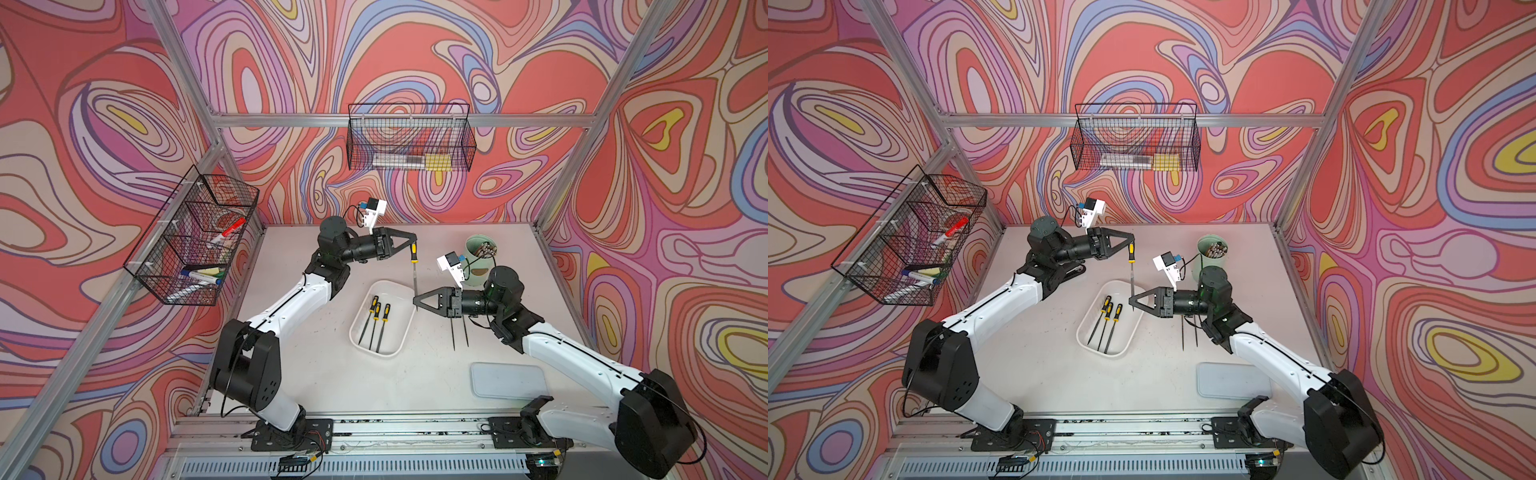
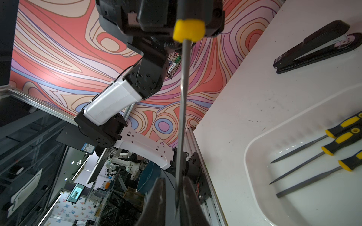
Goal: Take the file tool out of the storage box
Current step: Pick up the file tool from the storage box, then place the file tool at the center of the board.
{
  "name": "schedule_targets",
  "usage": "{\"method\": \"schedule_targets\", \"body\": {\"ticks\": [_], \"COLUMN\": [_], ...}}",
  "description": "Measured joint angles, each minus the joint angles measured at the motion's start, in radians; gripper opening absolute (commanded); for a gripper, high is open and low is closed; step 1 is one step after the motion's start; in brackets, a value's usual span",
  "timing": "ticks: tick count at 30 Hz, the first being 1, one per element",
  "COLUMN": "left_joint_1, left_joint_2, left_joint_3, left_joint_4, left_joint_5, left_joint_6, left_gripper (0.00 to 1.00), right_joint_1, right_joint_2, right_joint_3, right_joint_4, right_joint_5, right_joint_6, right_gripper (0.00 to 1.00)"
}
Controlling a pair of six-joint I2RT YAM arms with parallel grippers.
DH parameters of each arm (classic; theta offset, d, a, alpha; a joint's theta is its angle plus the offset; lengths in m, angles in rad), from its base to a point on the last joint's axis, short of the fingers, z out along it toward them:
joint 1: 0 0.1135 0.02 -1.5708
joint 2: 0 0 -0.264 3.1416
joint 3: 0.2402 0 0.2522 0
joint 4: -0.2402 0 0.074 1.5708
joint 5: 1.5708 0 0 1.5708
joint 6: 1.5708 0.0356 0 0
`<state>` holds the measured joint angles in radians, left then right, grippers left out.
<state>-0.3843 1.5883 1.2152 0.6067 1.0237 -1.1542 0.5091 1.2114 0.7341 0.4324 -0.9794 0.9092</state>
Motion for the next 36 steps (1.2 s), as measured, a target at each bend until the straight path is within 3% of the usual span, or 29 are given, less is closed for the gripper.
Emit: {"method": "schedule_targets", "body": {"ticks": [2,5,11,14,20,27,36], "left_joint_1": [0.0,0.0,0.003,0.012,0.038,0.041,0.009], "left_joint_2": [0.0,0.0,0.006,0.011,0.005,-0.078,-0.102], "left_joint_3": [0.0,0.0,0.001,0.025,0.131,0.146,0.079], "left_joint_4": [0.007,0.014,0.007,-0.065,-0.413,-0.827,-1.024], "left_joint_5": [0.003,0.003,0.002,0.002,-0.06,-0.271,-0.526], "left_joint_6": [-0.002,-0.002,0.007,0.041,0.253,0.545,0.721], "left_gripper": [0.16,0.27,0.84,0.99,0.99,0.99,0.99], "right_joint_1": [0.0,0.0,0.0,0.0,0.0,0.0,0.0], "right_joint_2": [0.0,0.0,0.0,0.0,-0.045,-0.086,0.027], "right_joint_3": [-0.002,-0.002,0.005,0.037,0.129,0.204,0.212], "right_joint_4": [-0.003,-0.003,-0.057,-0.171,-0.531,-0.919,-1.211], "right_joint_5": [0.004,0.008,0.027,0.066,0.288,0.59,0.883], "right_joint_6": [0.002,0.001,-0.028,-0.079,-0.248,-0.389,-0.418], "right_gripper": [0.0,0.0,0.0,0.0,0.0,0.0,0.0]}}
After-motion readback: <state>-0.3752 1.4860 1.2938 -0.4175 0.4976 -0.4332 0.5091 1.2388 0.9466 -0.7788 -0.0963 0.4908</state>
